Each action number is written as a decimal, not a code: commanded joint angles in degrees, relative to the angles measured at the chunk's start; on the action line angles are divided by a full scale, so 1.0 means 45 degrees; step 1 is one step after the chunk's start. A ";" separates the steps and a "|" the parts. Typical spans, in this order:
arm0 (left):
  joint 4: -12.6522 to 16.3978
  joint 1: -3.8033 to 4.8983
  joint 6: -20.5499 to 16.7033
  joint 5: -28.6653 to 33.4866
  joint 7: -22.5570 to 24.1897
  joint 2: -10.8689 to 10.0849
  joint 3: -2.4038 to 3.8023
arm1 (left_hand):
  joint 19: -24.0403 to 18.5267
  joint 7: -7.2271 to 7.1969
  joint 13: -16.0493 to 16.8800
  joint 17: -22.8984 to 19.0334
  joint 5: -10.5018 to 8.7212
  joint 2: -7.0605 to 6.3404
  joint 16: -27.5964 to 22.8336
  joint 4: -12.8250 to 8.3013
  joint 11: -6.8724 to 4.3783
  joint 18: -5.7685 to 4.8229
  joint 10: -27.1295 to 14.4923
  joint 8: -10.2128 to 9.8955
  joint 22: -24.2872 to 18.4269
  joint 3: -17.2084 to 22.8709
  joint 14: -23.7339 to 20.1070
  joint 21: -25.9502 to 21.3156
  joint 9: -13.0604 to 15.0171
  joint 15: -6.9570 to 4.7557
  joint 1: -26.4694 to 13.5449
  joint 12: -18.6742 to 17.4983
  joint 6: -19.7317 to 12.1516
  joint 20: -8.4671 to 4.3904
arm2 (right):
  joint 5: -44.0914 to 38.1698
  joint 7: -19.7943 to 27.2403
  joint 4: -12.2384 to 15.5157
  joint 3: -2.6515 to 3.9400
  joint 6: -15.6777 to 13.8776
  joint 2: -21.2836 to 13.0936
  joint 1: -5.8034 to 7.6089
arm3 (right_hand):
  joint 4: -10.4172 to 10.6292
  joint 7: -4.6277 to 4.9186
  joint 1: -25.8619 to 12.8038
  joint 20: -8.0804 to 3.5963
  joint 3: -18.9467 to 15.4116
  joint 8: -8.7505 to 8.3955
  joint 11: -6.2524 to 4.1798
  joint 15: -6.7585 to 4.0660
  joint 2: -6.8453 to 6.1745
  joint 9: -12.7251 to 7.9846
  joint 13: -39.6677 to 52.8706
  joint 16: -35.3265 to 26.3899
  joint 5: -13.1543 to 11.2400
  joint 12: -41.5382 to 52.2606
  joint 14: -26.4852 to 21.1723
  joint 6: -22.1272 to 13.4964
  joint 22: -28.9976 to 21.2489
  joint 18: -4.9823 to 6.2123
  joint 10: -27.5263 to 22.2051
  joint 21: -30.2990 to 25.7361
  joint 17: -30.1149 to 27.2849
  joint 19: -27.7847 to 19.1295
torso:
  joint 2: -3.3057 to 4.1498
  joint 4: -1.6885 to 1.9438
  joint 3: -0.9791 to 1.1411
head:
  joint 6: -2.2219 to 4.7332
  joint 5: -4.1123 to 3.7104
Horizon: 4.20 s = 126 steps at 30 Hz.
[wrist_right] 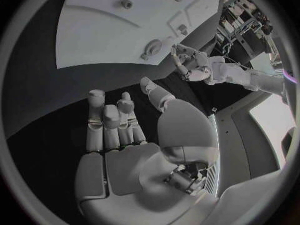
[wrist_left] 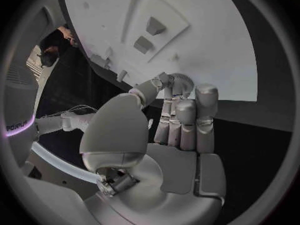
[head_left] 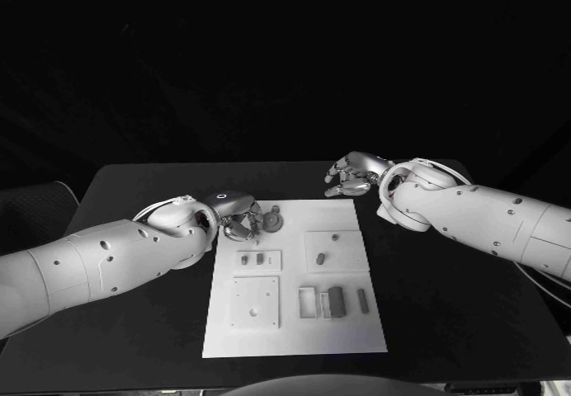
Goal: Assemble the parts on the task board
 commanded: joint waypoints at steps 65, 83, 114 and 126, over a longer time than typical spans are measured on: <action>-0.0560 -0.0009 0.1118 -0.0495 -0.0294 0.0487 -0.0735 | -0.0144 0.0042 0.0023 -0.0053 0.0031 -0.0058 -0.0075 -0.0066 0.0213 0.1754 0.0202 -0.0082 0.0204 0.0030 -0.0173 -0.0052 -0.0027 -0.0018 0.0006 -0.0137 -0.0077 -0.0132 | 0.0009 0.0058 -0.0013 0.0004 0.0159 -0.0008 -0.0014 | 0.0087 0.0084 -0.0113 -0.0089 -0.0005 -0.0008 -0.0004 -0.0028 -0.0007 -0.0026 -0.0047 -0.0046 0.0049 0.0078 0.0035 -0.0003 0.0122 0.0522 -0.0127 -0.0044 0.0023 -0.0043 | 0.0006 -0.0022 0.0006 | -0.0105 0.0000; -0.0554 -0.0019 0.0720 -0.0522 0.0026 0.0340 -0.0737 | -0.0177 -0.0027 0.0107 -0.0077 0.0032 -0.0018 -0.0087 -0.0107 0.0148 0.1739 0.0403 0.0013 0.0211 0.0044 -0.0203 -0.0070 0.0023 -0.0078 0.0061 -0.0086 0.0106 -0.0148 | 0.0009 0.0060 -0.0024 0.0004 0.0154 -0.0020 -0.0022 | 0.0092 0.0085 -0.0120 -0.0089 -0.0008 -0.0006 -0.0004 -0.0028 -0.0009 -0.0027 -0.0055 -0.0047 0.0048 0.0083 0.0035 -0.0003 0.0122 0.0522 -0.0129 -0.0045 0.0023 -0.0043 | -0.0001 -0.0007 0.0001 | -0.0144 -0.0024; -0.0592 -0.0017 0.0648 -0.0294 -0.0040 0.0327 -0.0739 | -0.0202 0.0121 0.0197 -0.0131 0.0025 -0.0673 -0.0132 -0.0112 0.0203 0.1739 0.0231 -0.0424 0.0200 -0.0409 -0.0315 -0.0137 -0.0160 -0.0034 -0.0324 -0.0298 -0.0646 -0.0165 | 0.0009 0.0058 -0.0009 0.0004 0.0149 -0.0035 -0.0028 | 0.0096 0.0085 -0.0127 -0.0088 -0.0009 -0.0006 -0.0003 -0.0027 -0.0010 -0.0032 -0.0069 -0.0049 0.0049 0.0091 0.0034 -0.0008 0.0121 0.0522 -0.0133 -0.0047 0.0023 -0.0044 | 0.0001 -0.0022 0.0019 | -0.0171 -0.0015; -0.0635 -0.0017 0.0576 -0.0300 -0.0101 0.0314 -0.0740 | -0.0340 0.0034 0.0262 -0.0148 0.0036 -0.0948 -0.0163 -0.0125 0.0273 0.1781 0.0039 -0.0605 0.0205 -0.0807 -0.0533 -0.0219 -0.0248 0.0033 -0.0555 -0.0415 -0.1050 -0.0113 | 0.0009 0.0048 -0.0019 0.0004 0.0170 -0.0027 -0.0028 | 0.0098 0.0086 -0.0128 -0.0088 -0.0008 -0.0006 -0.0003 -0.0027 -0.0009 -0.0034 -0.0074 -0.0050 0.0049 0.0094 0.0034 -0.0010 0.0121 0.0522 -0.0135 -0.0048 0.0023 -0.0044 | 0.0000 -0.0008 -0.0002 | -0.0149 -0.0021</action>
